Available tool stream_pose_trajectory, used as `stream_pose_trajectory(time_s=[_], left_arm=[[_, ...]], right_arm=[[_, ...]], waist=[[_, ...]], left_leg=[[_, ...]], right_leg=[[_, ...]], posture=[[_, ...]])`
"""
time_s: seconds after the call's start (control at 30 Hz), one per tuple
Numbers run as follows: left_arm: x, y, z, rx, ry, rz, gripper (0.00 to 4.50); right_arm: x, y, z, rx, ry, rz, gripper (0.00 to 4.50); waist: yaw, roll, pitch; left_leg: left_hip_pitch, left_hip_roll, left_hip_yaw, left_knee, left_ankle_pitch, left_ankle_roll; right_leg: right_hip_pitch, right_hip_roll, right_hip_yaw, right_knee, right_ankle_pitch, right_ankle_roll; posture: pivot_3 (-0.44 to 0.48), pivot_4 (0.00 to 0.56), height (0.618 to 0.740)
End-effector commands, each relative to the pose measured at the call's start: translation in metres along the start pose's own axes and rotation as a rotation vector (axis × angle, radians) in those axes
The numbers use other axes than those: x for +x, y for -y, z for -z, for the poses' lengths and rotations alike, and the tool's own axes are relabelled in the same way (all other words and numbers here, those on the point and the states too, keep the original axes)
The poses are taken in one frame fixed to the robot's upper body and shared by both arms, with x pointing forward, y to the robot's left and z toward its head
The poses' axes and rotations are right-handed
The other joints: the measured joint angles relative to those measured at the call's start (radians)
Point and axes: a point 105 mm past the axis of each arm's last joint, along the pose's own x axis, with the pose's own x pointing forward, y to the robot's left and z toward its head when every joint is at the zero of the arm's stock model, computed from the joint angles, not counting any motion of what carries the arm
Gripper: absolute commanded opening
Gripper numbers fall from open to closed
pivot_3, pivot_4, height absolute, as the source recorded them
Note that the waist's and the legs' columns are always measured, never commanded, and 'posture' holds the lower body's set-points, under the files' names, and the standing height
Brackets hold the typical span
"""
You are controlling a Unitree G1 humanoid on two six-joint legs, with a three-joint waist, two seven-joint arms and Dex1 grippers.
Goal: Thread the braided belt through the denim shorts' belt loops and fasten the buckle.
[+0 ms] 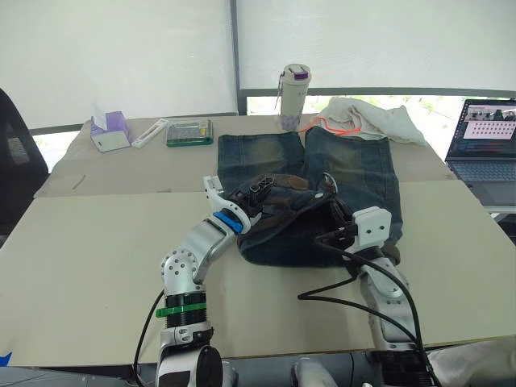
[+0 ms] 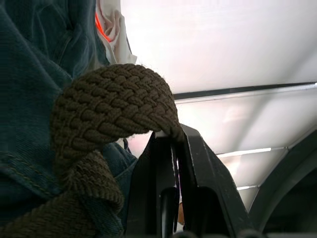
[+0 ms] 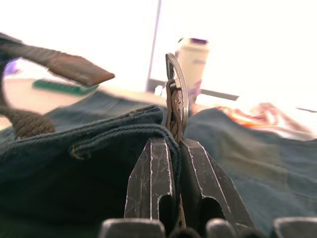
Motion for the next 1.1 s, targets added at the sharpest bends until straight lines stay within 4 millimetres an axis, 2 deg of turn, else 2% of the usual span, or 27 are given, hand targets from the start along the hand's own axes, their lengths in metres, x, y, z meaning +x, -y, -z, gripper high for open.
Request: stream_pose_trajectory(time_s=[0.03,0.2,0.47,0.63,1.1], left_arm=[[0.021,0.024,0.017,-0.128,-0.010,0.088,0.00],[0.032,0.031,0.031,-0.188,-0.042,0.124,0.00],[0.040,0.046,0.035,-0.276,-0.054,0.195,0.00],[0.043,0.054,0.044,-0.347,-0.067,0.225,0.00],[0.042,0.078,0.068,-0.399,-0.160,0.294,0.00]], right_arm=[[0.002,0.007,-0.022,-0.051,0.125,0.075,0.02],[0.004,0.004,-0.021,-0.080,0.156,0.105,0.02],[0.005,0.002,-0.020,-0.115,0.172,0.092,0.02],[0.009,-0.003,-0.024,-0.136,0.199,0.071,0.02],[0.010,-0.016,-0.024,-0.196,0.221,0.021,0.02]], waist=[[0.000,0.000,0.000],[0.000,0.000,0.000],[0.001,0.000,0.000],[-0.001,0.000,0.000],[-0.001,0.000,0.000]], left_leg=[[0.000,0.000,0.000,0.000,0.000,0.000],[0.000,0.000,0.000,0.000,0.000,0.000],[0.000,0.000,0.000,0.000,0.000,0.000],[0.000,0.000,0.000,0.001,0.000,0.000],[0.000,0.000,0.000,0.000,0.000,0.000]], right_leg=[[0.000,0.000,0.000,0.000,0.000,0.000],[0.000,0.000,0.000,0.000,0.000,0.000],[0.000,0.000,0.000,0.000,0.000,0.000],[0.000,0.000,0.000,0.000,0.000,0.000],[0.000,0.000,0.000,0.000,0.000,0.000]], posture=[[0.000,0.150,0.740],[0.000,0.150,0.740],[0.000,0.150,0.740],[0.000,0.150,0.740],[0.000,0.150,0.740]])
